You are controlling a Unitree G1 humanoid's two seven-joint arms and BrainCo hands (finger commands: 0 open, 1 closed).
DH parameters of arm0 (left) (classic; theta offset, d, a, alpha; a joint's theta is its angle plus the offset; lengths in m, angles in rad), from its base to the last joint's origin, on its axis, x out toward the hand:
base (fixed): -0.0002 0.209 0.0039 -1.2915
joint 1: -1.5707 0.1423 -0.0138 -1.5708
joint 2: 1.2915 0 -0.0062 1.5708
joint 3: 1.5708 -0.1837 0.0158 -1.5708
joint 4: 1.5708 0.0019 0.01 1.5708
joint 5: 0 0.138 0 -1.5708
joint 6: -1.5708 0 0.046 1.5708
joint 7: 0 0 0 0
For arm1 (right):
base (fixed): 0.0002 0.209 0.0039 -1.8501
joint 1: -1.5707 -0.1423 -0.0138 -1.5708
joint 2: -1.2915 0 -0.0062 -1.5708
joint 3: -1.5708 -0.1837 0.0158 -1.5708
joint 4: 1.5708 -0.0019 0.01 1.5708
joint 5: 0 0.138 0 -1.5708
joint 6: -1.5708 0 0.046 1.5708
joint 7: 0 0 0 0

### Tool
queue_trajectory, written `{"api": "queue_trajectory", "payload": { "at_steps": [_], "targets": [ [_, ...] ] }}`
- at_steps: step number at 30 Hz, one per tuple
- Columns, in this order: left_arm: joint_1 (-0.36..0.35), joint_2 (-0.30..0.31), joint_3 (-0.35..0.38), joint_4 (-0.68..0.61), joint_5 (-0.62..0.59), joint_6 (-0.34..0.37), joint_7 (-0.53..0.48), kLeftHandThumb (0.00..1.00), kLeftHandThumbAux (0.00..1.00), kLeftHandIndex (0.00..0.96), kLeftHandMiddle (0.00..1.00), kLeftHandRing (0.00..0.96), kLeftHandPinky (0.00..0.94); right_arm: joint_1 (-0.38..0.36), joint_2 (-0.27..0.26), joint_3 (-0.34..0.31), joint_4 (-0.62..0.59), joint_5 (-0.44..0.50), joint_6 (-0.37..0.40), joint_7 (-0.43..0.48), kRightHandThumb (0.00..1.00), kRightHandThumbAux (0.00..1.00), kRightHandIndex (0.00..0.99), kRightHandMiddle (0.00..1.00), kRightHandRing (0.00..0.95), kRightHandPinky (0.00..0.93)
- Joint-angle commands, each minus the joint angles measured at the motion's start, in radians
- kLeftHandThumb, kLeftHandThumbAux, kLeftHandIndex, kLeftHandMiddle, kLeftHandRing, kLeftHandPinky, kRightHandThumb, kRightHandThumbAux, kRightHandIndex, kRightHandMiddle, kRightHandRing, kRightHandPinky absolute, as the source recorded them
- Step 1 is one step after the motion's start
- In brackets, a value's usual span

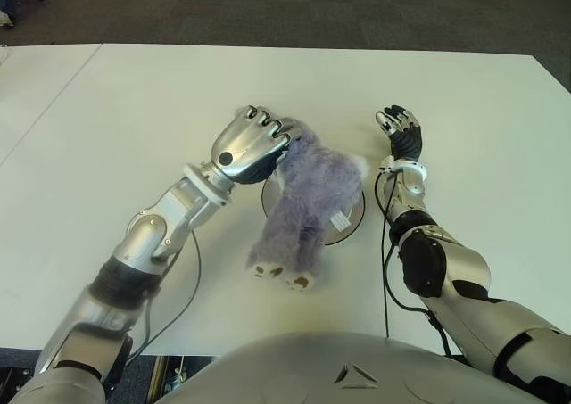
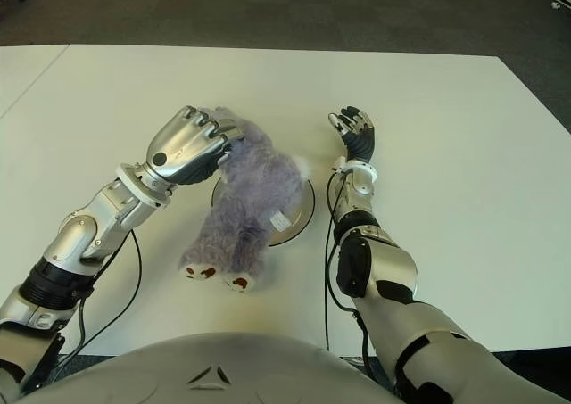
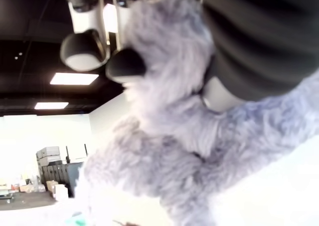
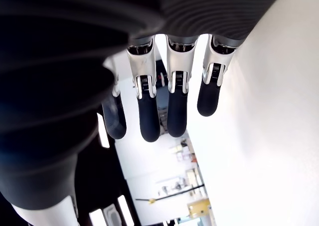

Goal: Put the doll into the plate.

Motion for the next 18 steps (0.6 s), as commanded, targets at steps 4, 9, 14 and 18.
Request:
{"api": "queue_trajectory", "payload": {
  "at_steps": [4, 9, 14, 18],
  "targets": [
    [0.0, 0.008, -0.025, 0.031, 0.02, 0.006, -0.061, 0.734, 0.699, 0.441, 0.821, 0.828, 0.857, 0.144, 0.07, -0.021, 0.103, 0.03, 0.112, -0.021, 0.059, 0.835, 0.298, 0.3, 0.261, 0.221],
    [0.0, 0.009, -0.03, 0.028, 0.031, 0.007, -0.06, 0.734, 0.699, 0.44, 0.821, 0.828, 0.855, 0.145, 0.071, -0.021, 0.102, 0.03, 0.109, -0.023, 0.064, 0.83, 0.299, 0.3, 0.264, 0.232],
    [-0.001, 0.009, -0.031, 0.031, 0.041, 0.006, -0.054, 0.735, 0.699, 0.44, 0.821, 0.829, 0.855, 0.143, 0.073, -0.02, 0.103, 0.031, 0.11, -0.023, 0.07, 0.826, 0.306, 0.302, 0.269, 0.23],
    [-0.004, 0.005, -0.033, 0.034, 0.04, 0.006, -0.05, 0.737, 0.699, 0.44, 0.82, 0.829, 0.856, 0.143, 0.073, -0.019, 0.103, 0.03, 0.114, -0.025, 0.079, 0.823, 0.308, 0.299, 0.268, 0.228]
  ]
}}
